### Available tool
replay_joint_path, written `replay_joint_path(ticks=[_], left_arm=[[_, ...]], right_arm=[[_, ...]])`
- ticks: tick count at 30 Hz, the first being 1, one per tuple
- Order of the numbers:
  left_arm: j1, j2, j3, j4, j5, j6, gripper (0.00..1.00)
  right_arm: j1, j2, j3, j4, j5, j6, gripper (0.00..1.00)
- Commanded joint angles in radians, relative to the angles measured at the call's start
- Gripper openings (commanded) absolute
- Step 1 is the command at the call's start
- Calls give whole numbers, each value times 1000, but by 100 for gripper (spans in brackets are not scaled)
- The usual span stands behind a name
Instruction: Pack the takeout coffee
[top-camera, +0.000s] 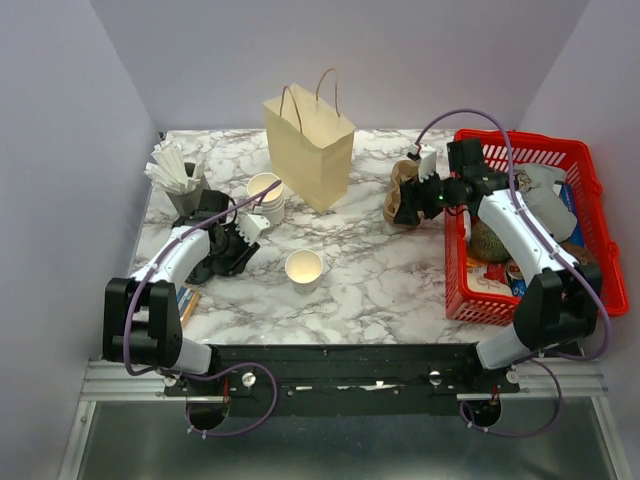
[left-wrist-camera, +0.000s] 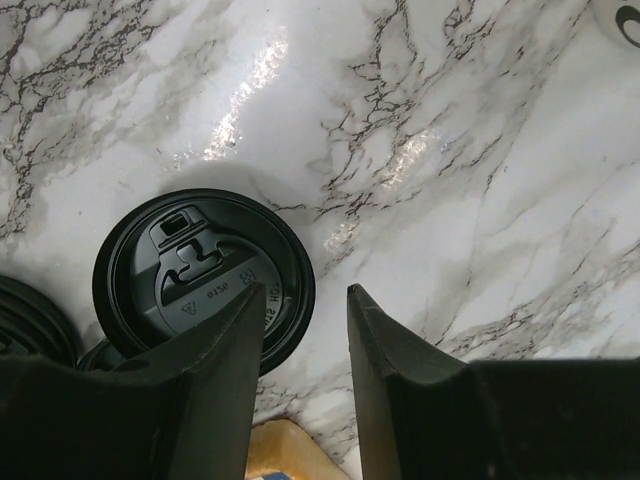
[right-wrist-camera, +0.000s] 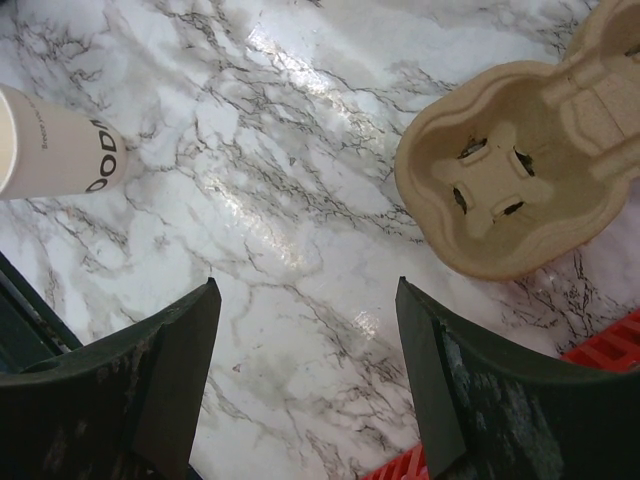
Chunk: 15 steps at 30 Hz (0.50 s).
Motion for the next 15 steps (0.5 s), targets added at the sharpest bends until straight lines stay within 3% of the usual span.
replay_joint_path(ticks=[1, 15], left_arm=[[-8, 26, -35, 42, -3, 36, 44], [-26, 44, -89, 168, -105, 43, 28]], right_arm=[[7, -37, -22, -12, 11, -20, 80], [8, -17, 9, -28, 14, -23, 80]])
